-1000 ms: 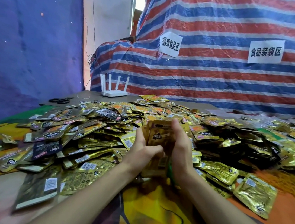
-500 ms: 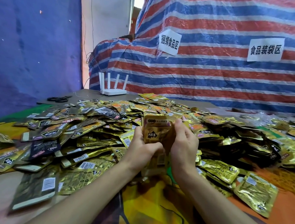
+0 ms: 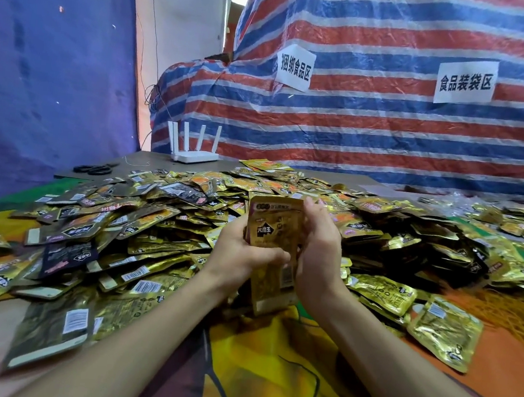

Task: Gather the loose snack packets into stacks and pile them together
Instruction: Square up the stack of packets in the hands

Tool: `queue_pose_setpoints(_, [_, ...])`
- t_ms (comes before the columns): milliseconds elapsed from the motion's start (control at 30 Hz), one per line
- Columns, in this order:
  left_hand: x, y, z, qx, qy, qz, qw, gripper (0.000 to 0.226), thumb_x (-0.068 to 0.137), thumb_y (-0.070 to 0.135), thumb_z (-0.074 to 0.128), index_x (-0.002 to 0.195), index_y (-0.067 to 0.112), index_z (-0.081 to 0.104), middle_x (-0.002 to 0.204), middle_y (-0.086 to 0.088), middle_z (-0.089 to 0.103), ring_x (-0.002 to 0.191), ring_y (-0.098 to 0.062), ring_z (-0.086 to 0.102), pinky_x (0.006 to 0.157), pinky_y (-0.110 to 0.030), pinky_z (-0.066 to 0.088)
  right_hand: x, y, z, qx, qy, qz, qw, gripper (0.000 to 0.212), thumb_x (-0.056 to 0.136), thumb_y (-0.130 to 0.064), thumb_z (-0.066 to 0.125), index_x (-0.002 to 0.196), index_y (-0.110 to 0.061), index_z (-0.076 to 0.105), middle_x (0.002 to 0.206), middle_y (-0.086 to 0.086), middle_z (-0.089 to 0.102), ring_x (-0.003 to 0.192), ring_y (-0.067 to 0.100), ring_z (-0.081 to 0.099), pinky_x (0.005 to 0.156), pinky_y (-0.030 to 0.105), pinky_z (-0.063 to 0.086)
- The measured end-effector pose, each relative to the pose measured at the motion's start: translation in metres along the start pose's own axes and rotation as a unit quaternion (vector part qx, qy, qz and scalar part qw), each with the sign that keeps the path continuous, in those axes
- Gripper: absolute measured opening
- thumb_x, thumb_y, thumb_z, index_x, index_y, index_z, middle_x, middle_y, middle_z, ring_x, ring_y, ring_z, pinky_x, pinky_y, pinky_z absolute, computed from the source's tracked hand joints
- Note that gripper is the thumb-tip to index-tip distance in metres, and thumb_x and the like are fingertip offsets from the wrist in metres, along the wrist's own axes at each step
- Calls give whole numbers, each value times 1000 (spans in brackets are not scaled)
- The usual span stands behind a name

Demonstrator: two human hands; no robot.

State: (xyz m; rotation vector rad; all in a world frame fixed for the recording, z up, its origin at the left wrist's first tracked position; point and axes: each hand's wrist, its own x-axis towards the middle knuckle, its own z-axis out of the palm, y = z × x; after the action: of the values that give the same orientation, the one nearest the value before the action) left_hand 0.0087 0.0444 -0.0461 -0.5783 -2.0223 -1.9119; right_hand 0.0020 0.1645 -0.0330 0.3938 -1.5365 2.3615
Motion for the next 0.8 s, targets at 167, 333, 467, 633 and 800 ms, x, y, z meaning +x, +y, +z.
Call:
queue_pose_setpoints(167, [-1, 2, -1, 13, -71, -16, 997, 38, 65, 5, 82, 101, 13, 71, 84, 7, 78, 82, -7, 73, 71, -19, 54, 3, 2, 2, -51, -14, 16, 998, 45, 88, -48, 53, 101, -5, 63, 96, 15, 71, 92, 25, 72, 77, 36, 61])
queue_pose_setpoints(333, [-3, 1, 6, -4, -52, -49, 997, 21, 68, 17, 68, 73, 34, 78, 73, 6, 75, 71, -10, 72, 63, -23, 56, -1, -5, 1, -114, -15, -12, 993, 6, 101, -19, 56, 105, -16, 52, 104, 9, 63, 94, 17, 67, 76, 28, 58])
queue_pose_setpoints(467, [-6, -1, 10, -36, -28, -62, 997, 17, 64, 14, 70, 74, 25, 78, 78, -1, 76, 73, -17, 73, 64, -31, 56, -6, -23, -9, -207, 23, -77, 975, 16, 96, -15, 62, 107, -22, 54, 103, -3, 63, 93, 2, 62, 83, 28, 57])
queue_pose_setpoints(633, [-6, -1, 8, -31, -38, -47, 998, 24, 70, 6, 79, 92, 15, 76, 92, -5, 78, 85, -21, 76, 72, -32, 60, -18, -56, -56, -442, -10, -101, 891, 9, 90, -20, 65, 97, -21, 60, 91, -8, 64, 81, 5, 61, 71, 22, 53])
queue_pose_setpoints(800, [-7, -3, 8, -2, -27, -45, 999, 24, 78, -4, 78, 84, 19, 78, 90, -5, 79, 85, -20, 76, 80, -40, 57, -6, -112, -130, -689, 8, 48, 723, 16, 82, -14, 60, 90, -25, 68, 96, 1, 71, 90, 24, 67, 83, 43, 59])
